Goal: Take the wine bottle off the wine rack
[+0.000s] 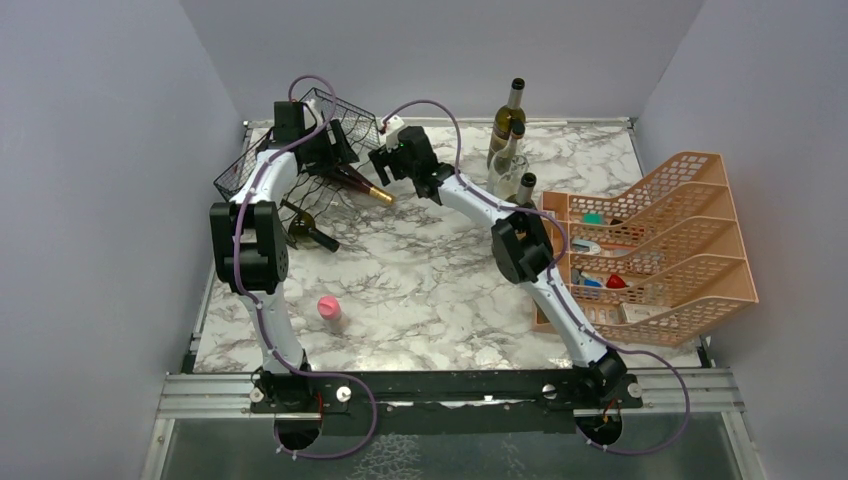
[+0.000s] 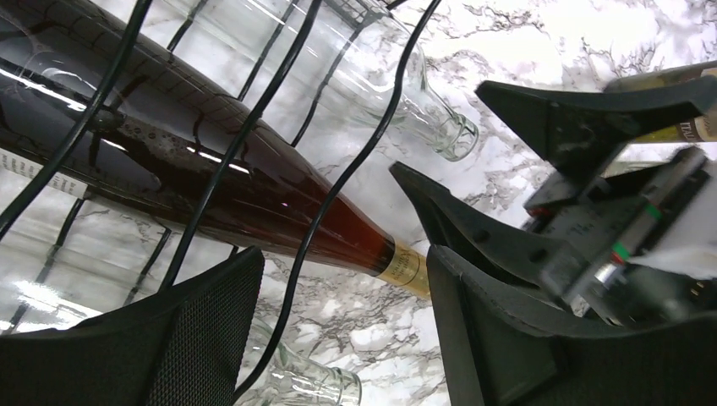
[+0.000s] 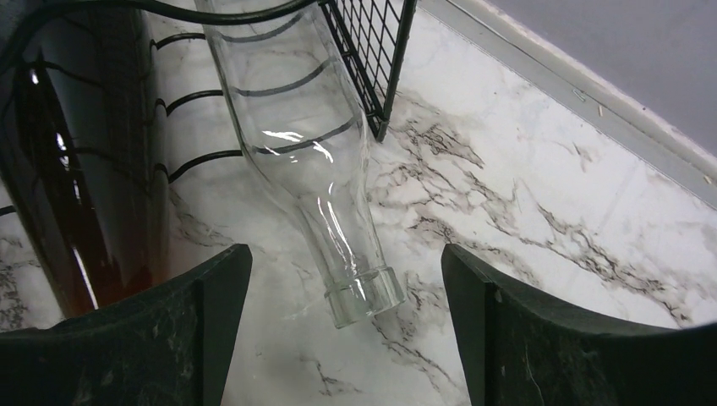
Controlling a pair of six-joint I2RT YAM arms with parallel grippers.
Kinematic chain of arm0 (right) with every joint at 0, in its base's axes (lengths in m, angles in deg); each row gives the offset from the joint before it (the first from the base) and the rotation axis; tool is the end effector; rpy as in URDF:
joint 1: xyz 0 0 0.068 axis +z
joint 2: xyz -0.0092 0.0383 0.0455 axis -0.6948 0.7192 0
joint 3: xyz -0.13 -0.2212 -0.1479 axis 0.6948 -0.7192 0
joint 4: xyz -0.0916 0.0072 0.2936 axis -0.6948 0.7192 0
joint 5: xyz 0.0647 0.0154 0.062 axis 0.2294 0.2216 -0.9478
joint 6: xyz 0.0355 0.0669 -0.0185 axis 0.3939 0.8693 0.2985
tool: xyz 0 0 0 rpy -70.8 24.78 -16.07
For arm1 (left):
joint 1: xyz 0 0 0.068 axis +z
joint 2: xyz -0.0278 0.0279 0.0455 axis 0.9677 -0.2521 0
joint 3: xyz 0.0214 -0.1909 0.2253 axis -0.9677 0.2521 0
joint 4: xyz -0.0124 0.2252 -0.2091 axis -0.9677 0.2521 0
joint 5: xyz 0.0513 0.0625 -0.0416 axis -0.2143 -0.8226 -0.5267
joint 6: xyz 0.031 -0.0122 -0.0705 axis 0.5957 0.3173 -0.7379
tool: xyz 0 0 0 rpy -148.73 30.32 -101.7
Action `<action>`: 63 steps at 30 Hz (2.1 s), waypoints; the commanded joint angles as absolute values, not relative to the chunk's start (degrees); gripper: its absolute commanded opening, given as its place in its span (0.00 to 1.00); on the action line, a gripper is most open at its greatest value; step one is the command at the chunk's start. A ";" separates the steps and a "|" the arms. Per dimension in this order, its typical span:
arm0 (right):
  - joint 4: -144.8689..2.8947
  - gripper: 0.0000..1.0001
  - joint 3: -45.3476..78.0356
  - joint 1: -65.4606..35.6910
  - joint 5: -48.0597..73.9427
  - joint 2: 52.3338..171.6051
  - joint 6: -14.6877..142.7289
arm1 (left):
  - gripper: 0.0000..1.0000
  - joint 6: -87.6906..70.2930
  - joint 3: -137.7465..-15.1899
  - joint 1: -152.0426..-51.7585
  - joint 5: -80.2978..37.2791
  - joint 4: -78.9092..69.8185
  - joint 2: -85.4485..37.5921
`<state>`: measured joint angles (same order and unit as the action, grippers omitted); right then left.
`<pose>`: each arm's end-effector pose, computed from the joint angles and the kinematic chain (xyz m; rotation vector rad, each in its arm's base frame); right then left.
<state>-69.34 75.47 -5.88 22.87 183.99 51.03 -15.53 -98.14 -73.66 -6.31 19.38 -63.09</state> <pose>0.5571 0.4341 0.1589 -0.7080 1.8106 0.3333 0.5358 -0.0103 0.2362 -0.1964 2.3088 -0.6212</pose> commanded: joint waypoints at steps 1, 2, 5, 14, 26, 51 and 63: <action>-72.19 0.84 79.81 -6.48 19.51 188.02 50.07 | 0.77 -15.49 -99.07 -73.78 -3.23 17.59 -61.24; -72.43 0.84 80.35 -6.55 18.81 188.41 49.77 | 0.77 -15.49 -99.00 -73.74 -3.09 17.50 -61.04; -73.25 0.81 80.95 -6.57 16.67 189.20 48.83 | 0.77 -15.65 -98.96 -73.68 -2.45 17.24 -60.72; -76.30 0.59 77.57 -6.66 6.57 188.66 50.43 | 0.76 -16.86 -97.65 -72.41 -1.89 15.34 -59.05; -77.94 0.30 75.07 -7.03 4.23 187.48 46.13 | 0.76 -17.37 -96.62 -71.69 -0.87 13.83 -58.26; -80.65 0.01 35.25 -6.92 15.04 152.91 49.37 | 0.76 -17.30 -95.18 -71.11 -0.17 11.80 -56.56; -49.30 0.01 38.47 -6.13 13.77 143.75 61.76 | 0.77 -16.36 -92.63 -71.59 2.91 6.82 -52.96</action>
